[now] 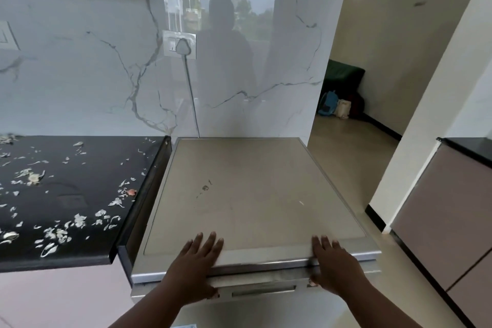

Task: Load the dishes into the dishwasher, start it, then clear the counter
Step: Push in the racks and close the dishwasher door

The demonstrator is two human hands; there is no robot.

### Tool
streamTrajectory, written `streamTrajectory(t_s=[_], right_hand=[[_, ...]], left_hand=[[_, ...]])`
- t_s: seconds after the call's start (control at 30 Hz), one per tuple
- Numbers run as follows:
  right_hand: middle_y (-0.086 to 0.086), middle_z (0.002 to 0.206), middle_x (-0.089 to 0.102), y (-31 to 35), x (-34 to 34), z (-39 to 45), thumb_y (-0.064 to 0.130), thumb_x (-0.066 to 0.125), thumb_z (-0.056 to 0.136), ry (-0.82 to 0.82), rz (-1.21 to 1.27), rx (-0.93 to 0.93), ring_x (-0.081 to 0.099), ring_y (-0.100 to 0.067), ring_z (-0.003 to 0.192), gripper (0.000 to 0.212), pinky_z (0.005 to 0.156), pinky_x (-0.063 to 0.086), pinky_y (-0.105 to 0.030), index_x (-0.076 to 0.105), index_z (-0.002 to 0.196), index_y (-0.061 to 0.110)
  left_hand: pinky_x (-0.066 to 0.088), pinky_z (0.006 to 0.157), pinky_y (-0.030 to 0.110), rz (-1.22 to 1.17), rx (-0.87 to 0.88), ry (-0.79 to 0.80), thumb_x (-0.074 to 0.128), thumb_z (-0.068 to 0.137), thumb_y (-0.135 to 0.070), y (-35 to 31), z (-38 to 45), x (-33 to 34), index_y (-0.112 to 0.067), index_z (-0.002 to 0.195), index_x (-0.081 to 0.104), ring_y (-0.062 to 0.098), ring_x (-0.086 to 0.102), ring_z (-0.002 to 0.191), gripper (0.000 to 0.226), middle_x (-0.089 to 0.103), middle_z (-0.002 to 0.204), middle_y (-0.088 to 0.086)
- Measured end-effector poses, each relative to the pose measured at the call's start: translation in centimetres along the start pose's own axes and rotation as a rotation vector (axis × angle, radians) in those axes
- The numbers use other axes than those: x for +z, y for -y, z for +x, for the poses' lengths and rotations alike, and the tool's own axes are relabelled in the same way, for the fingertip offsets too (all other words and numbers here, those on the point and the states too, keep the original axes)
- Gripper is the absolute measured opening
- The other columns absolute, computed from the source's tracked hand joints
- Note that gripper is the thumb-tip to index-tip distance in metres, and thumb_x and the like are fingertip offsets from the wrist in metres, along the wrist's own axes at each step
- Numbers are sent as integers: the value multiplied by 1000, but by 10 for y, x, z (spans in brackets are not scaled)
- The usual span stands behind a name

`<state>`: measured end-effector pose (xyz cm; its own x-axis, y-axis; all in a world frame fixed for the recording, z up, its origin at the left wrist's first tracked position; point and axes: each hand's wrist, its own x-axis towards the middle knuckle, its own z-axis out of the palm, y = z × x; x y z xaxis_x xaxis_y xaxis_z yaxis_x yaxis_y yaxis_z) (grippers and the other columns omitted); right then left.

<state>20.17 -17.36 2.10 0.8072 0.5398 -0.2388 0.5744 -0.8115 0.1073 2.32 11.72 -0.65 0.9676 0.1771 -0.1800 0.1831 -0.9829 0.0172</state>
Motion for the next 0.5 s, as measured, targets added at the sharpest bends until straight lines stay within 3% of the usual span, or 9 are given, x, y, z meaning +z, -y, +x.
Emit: streamTrajectory(t_s=[0.07, 0.13, 0.17, 0.23, 0.27, 0.33, 0.43, 0.5], right_hand=[[-17, 160, 16, 4, -1, 3, 47, 58, 91, -9, -20, 15, 25, -38, 143, 93, 114, 28, -41, 3, 155, 11], [-19, 158, 21, 6, -2, 7, 48, 51, 93, -12, -47, 20, 30, -40, 140, 86, 110, 33, -42, 5, 155, 8], [-20, 157, 23, 6, -3, 9, 48, 50, 94, -7, -63, 20, 33, -40, 139, 85, 109, 35, -43, 6, 154, 8], [-20, 157, 24, 3, -2, 11, 49, 48, 94, 1, -82, 21, 35, -40, 138, 84, 107, 37, -43, 7, 155, 8], [-20, 157, 24, 2, -2, 11, 49, 46, 95, 2, -87, 19, 35, -39, 138, 82, 106, 37, -43, 7, 155, 8], [-19, 157, 23, -1, -1, 11, 48, 42, 96, 3, -103, 16, 36, -39, 138, 79, 107, 37, -43, 6, 155, 9], [-19, 158, 22, -1, -3, 13, 52, 43, 95, 30, -125, 9, 35, -39, 139, 82, 108, 36, -42, 6, 155, 10], [-20, 158, 22, -1, -3, 14, 56, 47, 93, 35, -139, 5, 36, -40, 139, 87, 108, 36, -42, 7, 155, 9]], left_hand=[[-14, 113, 34, 38, 21, -18, 54, 84, -63, 3, 1, -2, -23, 145, -26, 21, -31, 136, 108, -34, 146, -3], [-6, 114, 36, 62, 63, -113, 51, 84, -66, 6, 2, -2, -20, 146, -21, 27, -18, 143, 105, -24, 153, 3], [7, 115, 38, 99, 105, -131, 51, 80, -70, 8, 2, -3, -17, 149, -11, 31, 1, 146, 107, -4, 159, 8], [32, 104, 38, 75, 100, -74, 48, 65, -78, 14, 5, 2, -13, 153, 10, 33, 41, 134, 115, 41, 150, 10], [36, 100, 38, 68, 102, -73, 45, 63, -79, 15, 6, 5, -13, 154, 12, 31, 46, 130, 117, 48, 145, 9], [30, 105, 40, 86, 139, -70, 47, 66, -78, 19, 11, 8, -15, 153, 12, 32, 37, 136, 113, 36, 152, 9], [-10, 114, 34, 59, 195, -55, 52, 76, -73, 24, 21, -1, -18, 152, -4, 25, -13, 146, 109, -16, 155, -1], [-21, 109, 31, 68, 221, -74, 50, 79, -72, 25, 27, 1, -20, 154, -1, 22, -22, 144, 105, -23, 152, -3]])
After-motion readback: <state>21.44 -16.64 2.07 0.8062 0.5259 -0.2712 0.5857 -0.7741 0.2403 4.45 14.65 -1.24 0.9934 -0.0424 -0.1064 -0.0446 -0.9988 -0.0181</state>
